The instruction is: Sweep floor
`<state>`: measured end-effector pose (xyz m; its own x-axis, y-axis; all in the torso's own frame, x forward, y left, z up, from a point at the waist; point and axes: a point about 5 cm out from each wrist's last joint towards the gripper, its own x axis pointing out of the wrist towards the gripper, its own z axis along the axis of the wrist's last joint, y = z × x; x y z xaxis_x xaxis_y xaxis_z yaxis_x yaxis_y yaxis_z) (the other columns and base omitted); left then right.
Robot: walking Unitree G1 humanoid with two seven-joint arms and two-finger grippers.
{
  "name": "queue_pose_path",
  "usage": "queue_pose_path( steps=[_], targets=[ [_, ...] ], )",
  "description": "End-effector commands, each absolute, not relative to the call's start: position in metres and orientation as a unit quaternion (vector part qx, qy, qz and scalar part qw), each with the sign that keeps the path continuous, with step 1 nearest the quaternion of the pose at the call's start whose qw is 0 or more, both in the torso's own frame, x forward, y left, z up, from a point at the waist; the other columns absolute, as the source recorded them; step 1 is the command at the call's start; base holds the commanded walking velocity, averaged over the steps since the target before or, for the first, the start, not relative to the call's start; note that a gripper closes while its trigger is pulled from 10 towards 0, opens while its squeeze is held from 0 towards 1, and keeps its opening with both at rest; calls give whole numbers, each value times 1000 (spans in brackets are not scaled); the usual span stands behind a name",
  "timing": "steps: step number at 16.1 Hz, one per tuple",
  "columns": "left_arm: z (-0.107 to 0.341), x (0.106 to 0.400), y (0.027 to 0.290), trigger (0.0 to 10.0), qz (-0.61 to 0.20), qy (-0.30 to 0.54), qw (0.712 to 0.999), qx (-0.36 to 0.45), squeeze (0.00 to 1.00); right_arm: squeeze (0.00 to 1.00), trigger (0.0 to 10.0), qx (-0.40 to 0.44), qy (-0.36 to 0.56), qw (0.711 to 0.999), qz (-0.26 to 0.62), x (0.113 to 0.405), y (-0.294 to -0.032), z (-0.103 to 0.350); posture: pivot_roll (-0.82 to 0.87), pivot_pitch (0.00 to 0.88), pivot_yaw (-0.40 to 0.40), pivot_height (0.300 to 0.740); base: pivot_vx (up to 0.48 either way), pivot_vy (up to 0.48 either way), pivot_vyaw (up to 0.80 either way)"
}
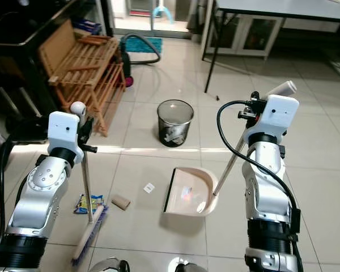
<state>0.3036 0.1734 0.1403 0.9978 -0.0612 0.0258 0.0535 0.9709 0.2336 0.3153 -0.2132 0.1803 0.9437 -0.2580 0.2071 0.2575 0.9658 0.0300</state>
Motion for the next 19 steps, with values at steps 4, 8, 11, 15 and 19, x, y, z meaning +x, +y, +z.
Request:
queue_pose_path(
  steps=[4, 8, 11, 15, 19],
  targets=[
    [145, 305, 180, 10000, -21, -27, 992, 125, 0, 0, 10000, -78, -158, 978, -116, 328, -214, 203, -2, 60, -15, 740, 0, 0, 0],
    [144, 303, 179, 10000, -24, -26, 991, 132, 0, 0, 10000, -178, -199, 962, -60, 334, -190, 210, 2, 64, -18, 740, 0, 0, 0],
    [143, 302, 176, 10000, -32, -27, 990, 137, 0, 0, 10000, -242, -219, 945, 14, 333, -162, 199, 7, 67, -23, 740, 0, 0, 0],
    [143, 302, 168, 10000, -43, -30, 989, 139, 0, 0, 10000, -261, -237, 933, 69, 328, -138, 187, 13, 73, -25, 740, 0, 0, 0],
    [155, 314, 151, 10000, -58, -62, 987, 137, 0, 0, 10000, -247, -229, 940, 61, 327, -138, 178, 19, 93, -23, 740, 0, 0, 0]
  ],
)
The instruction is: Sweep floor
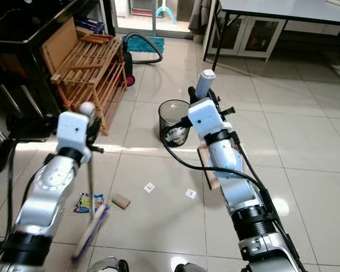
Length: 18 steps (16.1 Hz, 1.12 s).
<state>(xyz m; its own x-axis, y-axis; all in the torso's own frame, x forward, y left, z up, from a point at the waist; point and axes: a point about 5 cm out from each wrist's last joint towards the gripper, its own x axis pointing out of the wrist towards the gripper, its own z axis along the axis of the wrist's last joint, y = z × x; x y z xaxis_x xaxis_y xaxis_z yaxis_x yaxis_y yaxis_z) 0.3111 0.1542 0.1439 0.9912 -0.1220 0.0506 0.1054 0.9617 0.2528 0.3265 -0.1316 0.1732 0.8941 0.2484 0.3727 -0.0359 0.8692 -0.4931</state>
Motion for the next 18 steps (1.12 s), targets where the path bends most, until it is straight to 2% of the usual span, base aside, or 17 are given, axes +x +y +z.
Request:
queue_pose_path(
  steps=[1, 2, 3, 6, 10, 12, 18],
  targets=[
    [157, 315, 148, 10000, -60, -65, 987, 134, 0, 0, 10000, -236, -224, 944, 51, 327, -141, 177, 19, 99, -21, 740, 0, 0, 0],
    [160, 316, 146, 10000, -61, -72, 987, 128, 0, 0, 10000, -218, -216, 951, 33, 327, -147, 176, 17, 103, -20, 740, 0, 0, 0],
    [168, 323, 137, 10000, -62, -90, 988, 111, 0, 0, 10000, -145, -180, 972, -45, 330, -170, 170, 13, 109, -13, 740, 0, 0, 0],
    [174, 329, 123, 10000, -81, -105, 986, 101, 0, 0, 10000, -88, -152, 981, -85, 326, -191, 167, 7, 116, 3, 740, 0, 0, 0],
    [174, 333, 116, 10000, -96, -113, 983, 109, 0, 0, 10000, -83, -127, 985, -80, 318, -194, 160, -2, 126, 11, 740, 0, 0, 0],
    [174, 335, 114, 10000, -100, -117, 983, 102, 0, 0, 10000, -42, -113, 988, -94, 314, -198, 155, -1, 128, 11, 740, 309, 0, -216],
    [175, 340, 107, 10000, -127, -124, 979, 105, 0, 0, 10000, -26, -101, 987, -123, 310, -204, 152, 0, 127, 29, 740, 411, 0, -800]
  ],
)
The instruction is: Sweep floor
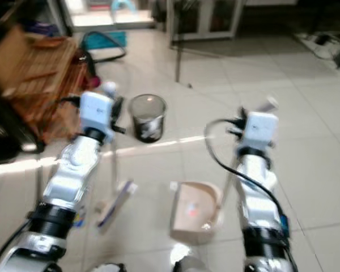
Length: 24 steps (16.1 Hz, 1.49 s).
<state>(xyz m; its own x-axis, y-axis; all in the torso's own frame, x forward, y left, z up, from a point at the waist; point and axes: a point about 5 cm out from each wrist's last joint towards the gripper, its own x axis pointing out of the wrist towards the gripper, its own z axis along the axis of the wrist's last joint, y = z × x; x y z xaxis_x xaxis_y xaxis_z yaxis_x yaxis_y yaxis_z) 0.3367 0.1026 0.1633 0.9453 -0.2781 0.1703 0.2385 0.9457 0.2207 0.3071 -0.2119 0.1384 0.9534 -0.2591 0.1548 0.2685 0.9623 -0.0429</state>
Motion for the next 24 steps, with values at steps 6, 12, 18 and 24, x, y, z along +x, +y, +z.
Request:
queue_pose_path(
  steps=[6, 12, 18, 24],
  targets=[
    [176, 343, 111, 10000, -128, -129, 977, 112, 0, 0, 10000, -30, -94, 989, -107, 310, -199, 151, 2, 138, 42, 740, 440, 0, -353],
    [171, 345, 118, 10000, -101, -116, 983, 103, 0, 0, 10000, -62, -75, 993, -71, 315, -183, 146, -1, 150, 42, 740, 137, 0, 393],
    [172, 348, 115, 10000, -94, -113, 983, 107, 0, 0, 10000, -36, -80, 992, -93, 316, -188, 149, -13, 150, 40, 740, 0, 0, 93],
    [173, 350, 114, 10000, -98, -120, 983, 103, 0, 0, 10000, -28, -78, 992, -100, 317, -189, 148, -20, 126, 46, 740, 253, 0, 0]
  ],
)
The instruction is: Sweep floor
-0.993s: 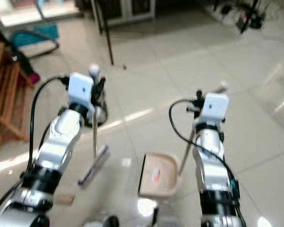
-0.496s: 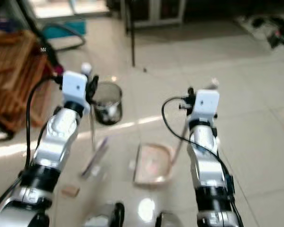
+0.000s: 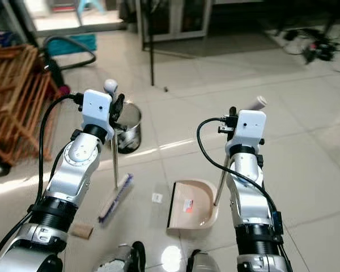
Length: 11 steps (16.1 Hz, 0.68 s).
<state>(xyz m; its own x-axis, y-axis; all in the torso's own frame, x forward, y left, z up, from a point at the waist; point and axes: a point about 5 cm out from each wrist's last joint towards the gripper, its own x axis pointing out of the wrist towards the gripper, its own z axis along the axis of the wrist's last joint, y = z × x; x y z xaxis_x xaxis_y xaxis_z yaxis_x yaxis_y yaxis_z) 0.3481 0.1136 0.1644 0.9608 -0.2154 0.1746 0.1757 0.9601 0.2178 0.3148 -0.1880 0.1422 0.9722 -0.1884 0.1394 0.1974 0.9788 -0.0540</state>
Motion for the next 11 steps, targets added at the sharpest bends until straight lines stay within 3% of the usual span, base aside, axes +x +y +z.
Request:
queue_pose_path(
  steps=[1, 11],
  targets=[
    [173, 350, 112, 10000, -100, -120, 983, 100, 0, 0, 10000, -28, -77, 991, -102, 317, -189, 148, -24, 119, 47, 740, 368, 0, 0],
    [171, 349, 109, 10000, -106, -121, 983, 91, 0, 0, 10000, -32, -79, 991, -104, 319, -190, 150, -29, 90, 39, 740, 381, 0, 0]
  ],
)
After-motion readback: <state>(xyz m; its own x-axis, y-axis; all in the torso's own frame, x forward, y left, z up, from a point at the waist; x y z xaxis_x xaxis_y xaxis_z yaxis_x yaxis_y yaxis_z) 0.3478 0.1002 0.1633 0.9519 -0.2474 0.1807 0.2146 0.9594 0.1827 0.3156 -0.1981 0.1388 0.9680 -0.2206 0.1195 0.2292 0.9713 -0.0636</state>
